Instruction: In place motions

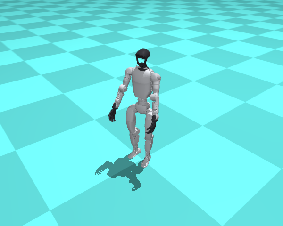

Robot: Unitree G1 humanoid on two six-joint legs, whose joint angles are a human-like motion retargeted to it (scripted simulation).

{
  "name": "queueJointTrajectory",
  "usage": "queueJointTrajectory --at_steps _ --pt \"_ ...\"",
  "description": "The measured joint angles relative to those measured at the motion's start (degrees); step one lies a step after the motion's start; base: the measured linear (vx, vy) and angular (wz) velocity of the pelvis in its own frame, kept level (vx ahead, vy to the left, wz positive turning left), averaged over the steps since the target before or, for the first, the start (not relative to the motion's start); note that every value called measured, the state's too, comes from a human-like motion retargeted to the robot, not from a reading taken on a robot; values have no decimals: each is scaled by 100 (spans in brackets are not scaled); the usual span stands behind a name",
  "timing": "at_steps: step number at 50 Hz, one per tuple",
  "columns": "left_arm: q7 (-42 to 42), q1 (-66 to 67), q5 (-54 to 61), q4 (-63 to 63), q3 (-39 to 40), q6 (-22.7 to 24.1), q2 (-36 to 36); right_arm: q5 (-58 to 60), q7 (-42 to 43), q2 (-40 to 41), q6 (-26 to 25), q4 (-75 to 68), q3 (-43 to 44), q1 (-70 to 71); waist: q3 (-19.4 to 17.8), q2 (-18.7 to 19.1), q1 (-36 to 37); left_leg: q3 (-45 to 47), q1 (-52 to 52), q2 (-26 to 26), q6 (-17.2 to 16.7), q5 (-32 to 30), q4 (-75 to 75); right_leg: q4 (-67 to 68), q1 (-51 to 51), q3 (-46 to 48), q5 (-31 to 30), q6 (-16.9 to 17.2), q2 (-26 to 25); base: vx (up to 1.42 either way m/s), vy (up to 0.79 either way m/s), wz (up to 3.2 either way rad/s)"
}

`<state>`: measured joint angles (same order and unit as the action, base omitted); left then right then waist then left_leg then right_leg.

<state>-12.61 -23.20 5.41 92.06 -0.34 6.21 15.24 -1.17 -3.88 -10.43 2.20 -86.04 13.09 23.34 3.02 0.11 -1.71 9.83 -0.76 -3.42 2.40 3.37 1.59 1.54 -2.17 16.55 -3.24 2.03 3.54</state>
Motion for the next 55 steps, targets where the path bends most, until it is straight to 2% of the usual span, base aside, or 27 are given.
queueJointTrajectory --at_steps 3,5,10,15,20,25,31,34,41,47,55 --pt "198 -1441 210 -179 463 -95 180 -435 -70 -262 -7 531 186 1261 162 -4 -57 -31 12 -15 13 -5 25 4 -50 39 16 -14 0 5 8 11" --pt "372 -2391 375 -430 669 20 218 -843 -105 -402 25 951 155 2096 242 4 -94 -55 2 -16 16 -7 38 8 -63 65 29 -22 -4 3 2 7" --pt "466 -4252 1116 -1409 73 237 532 -1292 90 -1205 222 2041 -958 3813 580 79 60 -19 -156 8 21 25 31 16 116 18 53 -12 -20 7 6 -11" --pt "1039 -5687 1639 -2353 -645 578 1297 -2096 661 -2199 420 2734 -2228 5342 992 107 259 31 -463 30 28 84 31 38 482 -110 66 -1 -35 9 0 -23" --pt "1944 -7191 2133 -3151 -1384 1202 2342 -3569 1239 -3108 1211 3292 -3291 6986 1014 130 424 94 -702 70 14 114 27 56 765 -203 69 15 -44 -4 0 -6" --pt "2415 -8420 2757 -3897 -1655 1495 2997 -3805 1636 -4188 1605 3955 -4253 8627 832 188 555 110 -872 99 -10 121 25 69 952 -236 68 50 -23 -16 4 -5" --pt "2699 -8942 4035 -4726 -1418 1990 3344 -3769 2474 -4494 2018 4777 -4493 9766 701 392 592 53 -1075 112 -44 110 37 66 1107 -194 83 78 10 -11 8 11" --pt "2767 -8976 4199 -4660 -1426 1953 3503 -3847 2723 -4551 2127 4795 -4649 10021 755 458 599 36 -1139 114 -56 118 39 67 1164 -174 94 90 30 -5 6 6" --pt "2640 -8769 4380 -4374 -1370 1874 3411 -3990 2596 -4439 2141 4508 -4712 9797 772 517 590 86 -969 96 -28 160 24 63 1039 -233 102 49 -5 2 1 -3" --pt "2605 -8608 4096 -4138 -1393 1931 3419 -4121 2385 -4327 2116 4255 -4623 9480 811 498 660 147 -909 103 -24 173 2 56 1025 -294 81 47 -26 0 0 0" --pt "2653 -7538 2700 -3681 -1145 2069 2964 -3938 1780 -4106 1969 3592 -4224 8533 777 480 759 119 -745 83 6 154 5 65 853 -246 65 16 -59 1 -1 -1"
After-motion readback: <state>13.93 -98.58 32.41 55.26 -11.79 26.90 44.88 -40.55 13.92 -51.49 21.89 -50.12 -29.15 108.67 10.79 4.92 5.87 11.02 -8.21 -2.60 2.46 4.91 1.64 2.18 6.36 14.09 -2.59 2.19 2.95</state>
